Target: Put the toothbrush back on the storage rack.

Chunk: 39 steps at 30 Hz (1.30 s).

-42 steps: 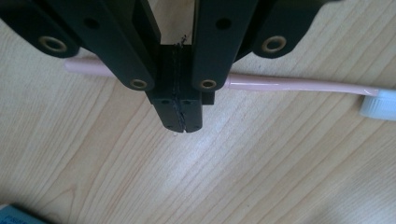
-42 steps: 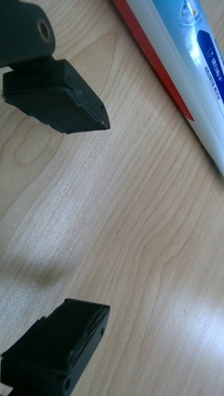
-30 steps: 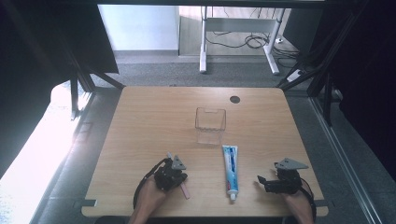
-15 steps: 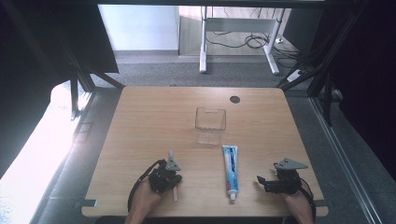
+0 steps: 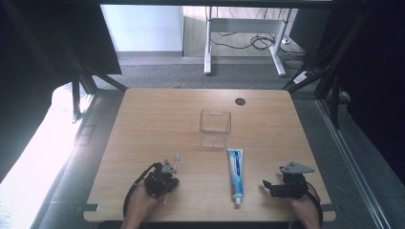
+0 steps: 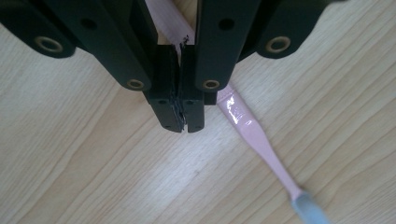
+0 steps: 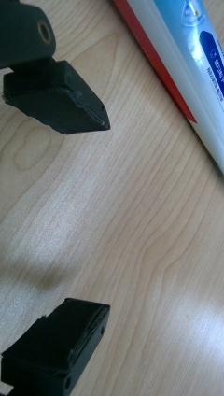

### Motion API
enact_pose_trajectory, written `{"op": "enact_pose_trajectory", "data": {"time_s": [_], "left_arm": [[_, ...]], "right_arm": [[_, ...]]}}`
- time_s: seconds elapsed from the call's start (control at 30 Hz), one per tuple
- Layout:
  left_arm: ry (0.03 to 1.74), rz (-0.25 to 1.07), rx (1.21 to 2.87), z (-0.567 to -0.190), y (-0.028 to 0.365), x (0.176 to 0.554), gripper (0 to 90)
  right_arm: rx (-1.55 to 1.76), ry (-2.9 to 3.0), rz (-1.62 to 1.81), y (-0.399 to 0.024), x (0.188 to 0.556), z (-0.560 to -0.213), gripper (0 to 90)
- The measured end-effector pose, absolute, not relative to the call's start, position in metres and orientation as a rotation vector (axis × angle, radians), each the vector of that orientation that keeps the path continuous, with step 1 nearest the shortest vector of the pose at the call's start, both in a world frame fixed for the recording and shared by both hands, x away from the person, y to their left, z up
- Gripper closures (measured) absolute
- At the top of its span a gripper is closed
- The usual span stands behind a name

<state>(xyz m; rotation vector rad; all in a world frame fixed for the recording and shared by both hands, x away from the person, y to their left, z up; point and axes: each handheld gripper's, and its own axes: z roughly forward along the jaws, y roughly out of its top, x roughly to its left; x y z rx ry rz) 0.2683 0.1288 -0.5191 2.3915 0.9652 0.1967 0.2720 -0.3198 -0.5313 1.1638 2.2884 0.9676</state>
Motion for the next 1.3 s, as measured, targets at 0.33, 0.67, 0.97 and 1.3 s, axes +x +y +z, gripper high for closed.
{"op": "enact_pose_trajectory", "data": {"time_s": [0.33, 0.67, 0.97, 1.3], "left_arm": [[0.991, 0.221, 2.397, -0.518, 0.146, 0.273, 86.5], [1.013, 0.242, 2.406, -0.517, 0.157, 0.279, 86.2], [1.0, 0.228, 2.404, -0.515, 0.155, 0.28, 86.2], [1.012, 0.246, 2.405, -0.502, 0.16, 0.283, 79.3]], "right_arm": [[1.162, 2.29, 0.965, -0.319, 0.272, -0.531, 10.7], [1.159, 2.292, 0.964, -0.319, 0.272, -0.532, 10.7], [1.16, 2.291, 0.964, -0.319, 0.272, -0.531, 10.8], [1.162, 2.292, 0.97, -0.319, 0.271, -0.531, 10.8]]}}
